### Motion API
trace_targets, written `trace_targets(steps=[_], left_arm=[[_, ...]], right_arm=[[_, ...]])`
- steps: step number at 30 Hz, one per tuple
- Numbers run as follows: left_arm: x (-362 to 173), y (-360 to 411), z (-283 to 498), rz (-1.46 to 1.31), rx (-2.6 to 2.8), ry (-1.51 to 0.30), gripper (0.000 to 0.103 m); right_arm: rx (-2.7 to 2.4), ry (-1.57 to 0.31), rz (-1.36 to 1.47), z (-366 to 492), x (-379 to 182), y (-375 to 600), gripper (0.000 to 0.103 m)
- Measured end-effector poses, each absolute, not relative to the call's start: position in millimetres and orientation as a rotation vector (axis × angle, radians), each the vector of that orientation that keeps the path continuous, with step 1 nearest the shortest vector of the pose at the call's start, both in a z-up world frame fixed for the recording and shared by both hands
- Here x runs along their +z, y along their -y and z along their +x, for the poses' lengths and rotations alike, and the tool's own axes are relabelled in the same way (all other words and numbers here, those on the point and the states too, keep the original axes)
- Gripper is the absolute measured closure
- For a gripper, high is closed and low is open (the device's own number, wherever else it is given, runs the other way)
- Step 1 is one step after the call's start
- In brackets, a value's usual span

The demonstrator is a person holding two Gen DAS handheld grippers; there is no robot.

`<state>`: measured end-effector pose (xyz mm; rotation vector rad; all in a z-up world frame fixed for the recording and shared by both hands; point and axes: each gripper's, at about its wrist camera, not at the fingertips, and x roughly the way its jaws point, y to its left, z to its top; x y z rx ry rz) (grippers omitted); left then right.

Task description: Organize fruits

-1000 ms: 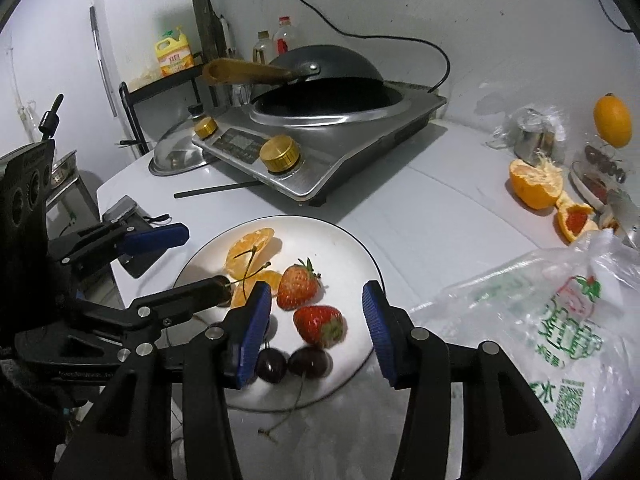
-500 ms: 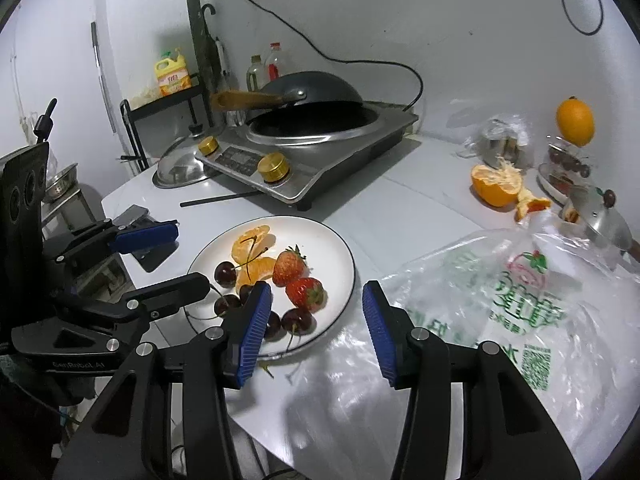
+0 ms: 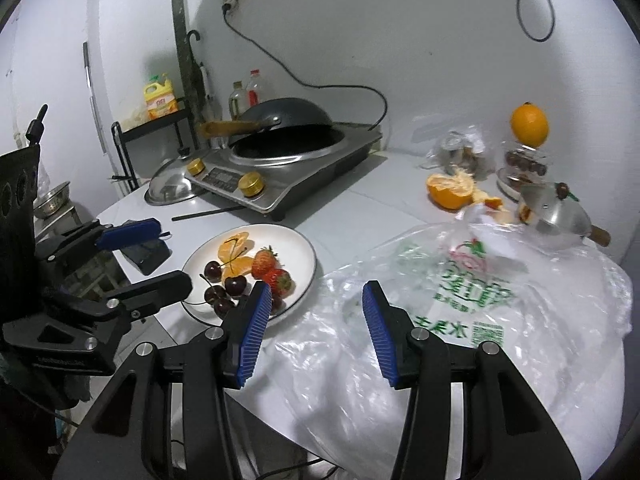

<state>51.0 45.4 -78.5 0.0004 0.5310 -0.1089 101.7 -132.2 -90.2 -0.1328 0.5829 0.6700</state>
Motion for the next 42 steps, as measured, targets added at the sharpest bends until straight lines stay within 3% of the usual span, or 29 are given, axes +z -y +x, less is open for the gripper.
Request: trace_targets(steps=[21, 22, 24, 30, 33, 42], left_arm=[[-0.5, 27.9, 9.6, 0.034, -0.153, -0.330, 0.008], [4.5, 31.2, 7.9, 0.033, -0.156, -0.316, 0.008], [14.0, 36.0, 4.1, 0.029, -0.156, -0.289, 0.008], [42.3, 40.4, -7.8, -0.005, -0.101, -0.190, 0.008], [52.9, 39.8, -13.4, -0.020, -0.067, -0.144, 0.001], [68.9, 37.5, -13.9, -0.029, -0.008, -0.113, 0.001]], right_arm=[[0.538, -0.332, -0.092, 45.3, -18.1, 220.0, 0.048], [0.534, -0.316, -0.095, 42.6, -13.9, 222.0, 0.047], [0.529, -0.286, -0.095, 37.7, -6.2, 226.6, 0.035], [0.497, -0.228, -0.080, 29.3, 12.0, 242.0, 0.035], [0.479, -0.208, -0.076, 27.1, 19.6, 247.0, 0.035], [0.469, -0.161, -0.086, 27.4, 38.3, 254.1, 0.034]])
